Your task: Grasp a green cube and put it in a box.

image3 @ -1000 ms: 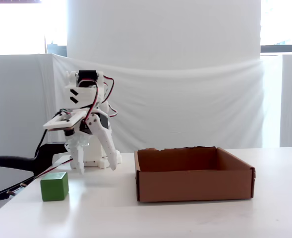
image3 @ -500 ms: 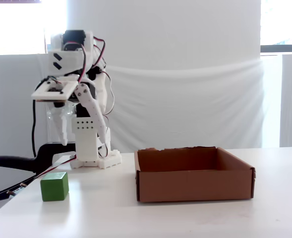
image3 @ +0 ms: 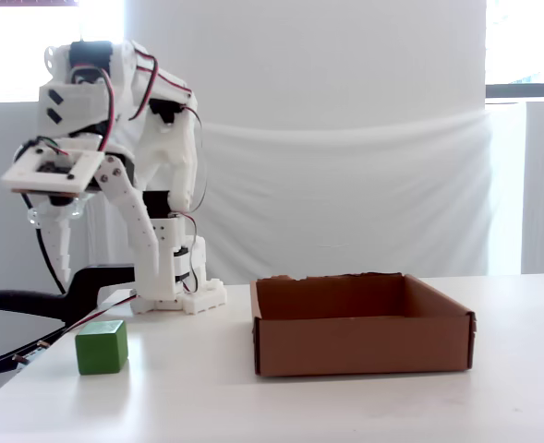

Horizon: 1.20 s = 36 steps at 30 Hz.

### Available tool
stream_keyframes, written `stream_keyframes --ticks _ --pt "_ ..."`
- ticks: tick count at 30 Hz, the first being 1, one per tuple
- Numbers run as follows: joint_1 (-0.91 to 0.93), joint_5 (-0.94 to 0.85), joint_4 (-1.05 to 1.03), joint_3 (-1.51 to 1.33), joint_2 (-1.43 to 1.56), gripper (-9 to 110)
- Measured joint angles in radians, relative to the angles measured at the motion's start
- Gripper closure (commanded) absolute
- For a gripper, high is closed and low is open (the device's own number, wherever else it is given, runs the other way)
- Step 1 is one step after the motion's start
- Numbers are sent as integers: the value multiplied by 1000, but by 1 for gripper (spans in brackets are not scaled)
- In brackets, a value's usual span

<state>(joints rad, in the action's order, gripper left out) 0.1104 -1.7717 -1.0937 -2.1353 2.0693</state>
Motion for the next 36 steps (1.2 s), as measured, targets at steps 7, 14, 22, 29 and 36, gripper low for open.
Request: stream_keyframes --ticks 7,14,22,29,36 --pt "-49 0 225 -219 -8 66" --pt "-52 0 298 -291 -6 67" --pt "-49 0 341 -334 -6 73" --pt "-49 0 400 -383 -6 78" --pt "-49 0 434 -405 -6 82"
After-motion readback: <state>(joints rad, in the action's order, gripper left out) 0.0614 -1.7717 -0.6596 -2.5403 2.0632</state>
